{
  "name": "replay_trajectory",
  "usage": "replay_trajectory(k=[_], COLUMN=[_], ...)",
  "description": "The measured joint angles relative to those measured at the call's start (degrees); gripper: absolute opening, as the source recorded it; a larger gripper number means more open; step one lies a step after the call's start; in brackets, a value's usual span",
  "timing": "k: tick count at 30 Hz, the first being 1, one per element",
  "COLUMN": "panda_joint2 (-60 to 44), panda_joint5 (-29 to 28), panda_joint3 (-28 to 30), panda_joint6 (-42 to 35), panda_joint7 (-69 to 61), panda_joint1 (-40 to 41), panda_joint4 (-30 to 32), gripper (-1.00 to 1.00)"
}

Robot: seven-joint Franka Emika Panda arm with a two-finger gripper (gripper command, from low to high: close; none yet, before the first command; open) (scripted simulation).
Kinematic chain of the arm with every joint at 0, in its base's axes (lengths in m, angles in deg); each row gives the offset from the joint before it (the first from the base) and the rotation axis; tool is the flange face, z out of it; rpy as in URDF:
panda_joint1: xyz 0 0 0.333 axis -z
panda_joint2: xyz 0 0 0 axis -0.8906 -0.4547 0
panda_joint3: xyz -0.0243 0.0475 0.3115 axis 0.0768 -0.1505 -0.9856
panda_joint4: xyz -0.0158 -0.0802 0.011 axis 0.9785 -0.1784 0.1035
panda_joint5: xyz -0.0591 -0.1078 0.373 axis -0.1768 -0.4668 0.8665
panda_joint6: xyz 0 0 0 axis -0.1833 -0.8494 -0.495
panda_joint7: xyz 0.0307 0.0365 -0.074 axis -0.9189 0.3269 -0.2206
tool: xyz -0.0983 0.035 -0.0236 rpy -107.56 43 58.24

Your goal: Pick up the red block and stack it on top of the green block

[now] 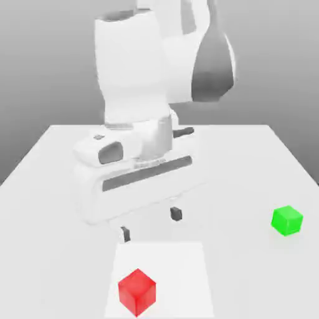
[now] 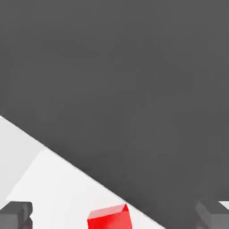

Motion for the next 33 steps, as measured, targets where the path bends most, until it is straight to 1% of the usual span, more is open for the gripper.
replay_trajectory(k=[4, 8, 9, 16, 21, 27, 30, 33], panda_joint2=[-7.36, -15.5, -17.54, -17.98, -9.12, -3.35, -0.34, 2.79], panda_joint5=[-2.6, 0.92, 2.21, 2.35, -3.23, -5.79, -6.66, -7.4], panda_joint3=[0.1, -2.97, -3.9, -4.22, -0.92, -9.7, -15.19, -19.18], panda_joint6=[3.79, 10.04, 11.66, 11.92, 4.86, 2.97, 2.42, 1.96], panda_joint7=[-4.85, -8.67, -9.67, -9.8, -5.71, -5.92, -6.59, -7.34], panda_joint1=[0.95, 3.37, 4.04, 4.33, 1.78, -7.47, -16.42, -24.4], panda_joint4=[1.6, 0.66, 0.34, 0.28, 1.9, 6.13, 8.57, 11.01], gripper=[0.0, 0.0, -1.0, -1.0, -1.0, -1.0, -1.0, -1.0])
